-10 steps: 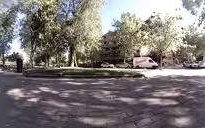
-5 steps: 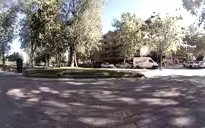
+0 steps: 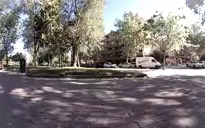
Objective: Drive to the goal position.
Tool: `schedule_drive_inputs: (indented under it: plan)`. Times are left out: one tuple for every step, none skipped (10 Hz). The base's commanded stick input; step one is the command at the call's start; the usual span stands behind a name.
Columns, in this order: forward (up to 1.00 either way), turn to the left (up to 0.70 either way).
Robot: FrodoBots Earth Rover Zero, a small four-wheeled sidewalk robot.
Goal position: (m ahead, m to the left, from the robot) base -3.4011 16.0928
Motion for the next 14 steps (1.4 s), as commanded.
schedule_drive_inputs:
  plan:
    - [0.0, 0.0]
    - [0.0, 0.0]
    - [0.0, 0.0]
    - [0.0, 0.42]
    - [0.0, 0.7]
    - [0.0, 0.7]
    - [0.0, 0.7]
    - [0.0, 0.7]
    - [0.0, 0.7]
    - [0.0, 0.77]
    - [0.0, 0.85]
    - [0.0, 0.85]
    - [0.0, 0.85]
    - [0.0, 0.85]
